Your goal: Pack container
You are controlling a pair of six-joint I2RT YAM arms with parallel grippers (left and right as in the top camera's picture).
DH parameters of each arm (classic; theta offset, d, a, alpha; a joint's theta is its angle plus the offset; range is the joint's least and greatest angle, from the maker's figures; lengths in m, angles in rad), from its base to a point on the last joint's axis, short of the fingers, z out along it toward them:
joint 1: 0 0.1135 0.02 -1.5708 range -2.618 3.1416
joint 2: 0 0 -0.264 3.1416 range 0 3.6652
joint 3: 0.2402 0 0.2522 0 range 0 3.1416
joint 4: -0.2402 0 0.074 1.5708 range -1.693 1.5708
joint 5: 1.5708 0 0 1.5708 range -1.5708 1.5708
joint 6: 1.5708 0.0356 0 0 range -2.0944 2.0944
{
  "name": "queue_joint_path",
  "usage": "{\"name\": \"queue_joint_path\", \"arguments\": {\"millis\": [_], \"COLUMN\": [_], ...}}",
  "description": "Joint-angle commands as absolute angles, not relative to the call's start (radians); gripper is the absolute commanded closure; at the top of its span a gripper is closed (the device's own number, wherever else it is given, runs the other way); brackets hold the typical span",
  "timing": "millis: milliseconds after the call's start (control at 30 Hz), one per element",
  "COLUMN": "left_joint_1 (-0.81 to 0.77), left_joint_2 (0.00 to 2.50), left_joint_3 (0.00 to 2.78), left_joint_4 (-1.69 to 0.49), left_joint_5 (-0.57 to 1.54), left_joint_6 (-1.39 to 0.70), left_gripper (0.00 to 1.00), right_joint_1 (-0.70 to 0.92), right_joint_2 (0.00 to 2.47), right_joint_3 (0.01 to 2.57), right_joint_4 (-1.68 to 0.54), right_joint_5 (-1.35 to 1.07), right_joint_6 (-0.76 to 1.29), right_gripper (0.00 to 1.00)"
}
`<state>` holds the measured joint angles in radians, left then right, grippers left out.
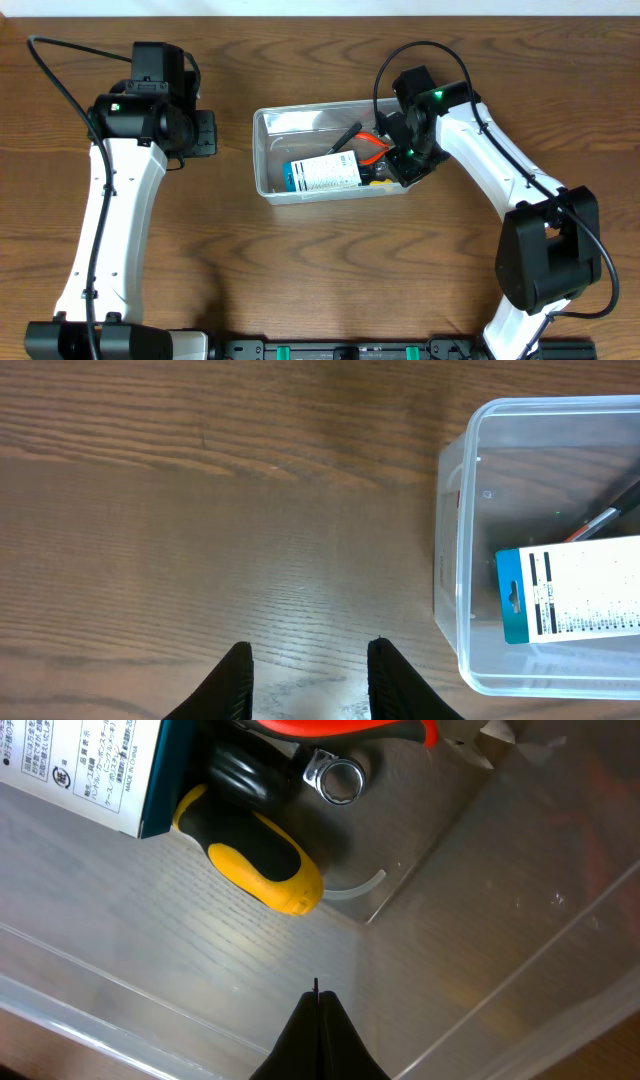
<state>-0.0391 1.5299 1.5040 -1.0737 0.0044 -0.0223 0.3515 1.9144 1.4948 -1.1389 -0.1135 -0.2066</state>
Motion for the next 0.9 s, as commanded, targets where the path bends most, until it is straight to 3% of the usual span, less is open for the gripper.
{"name": "queue_joint_path", "arguments": {"millis": [0,867], "left_joint_1": [-0.035,-0.035], "left_joint_2": [1.536,1.536], "left_joint_3": [1.509,1.509], "left_joint_4": [-1.077,-1.077], "left_joint_5": [0.011,0.011], "left_joint_6": [-0.02,-0.02], "left_gripper": [0.72,0.72], "right_joint_1": [0.337,0.337], "right_joint_2": [1.916,1.916], "right_joint_3": [1.489,1.489], "right_joint_4": [-1.143,-1.237], "right_joint_5": [-0.109,-0.214], "right_joint_6": [-0.187,-0.162], "right_gripper": [0.99,0.99]}}
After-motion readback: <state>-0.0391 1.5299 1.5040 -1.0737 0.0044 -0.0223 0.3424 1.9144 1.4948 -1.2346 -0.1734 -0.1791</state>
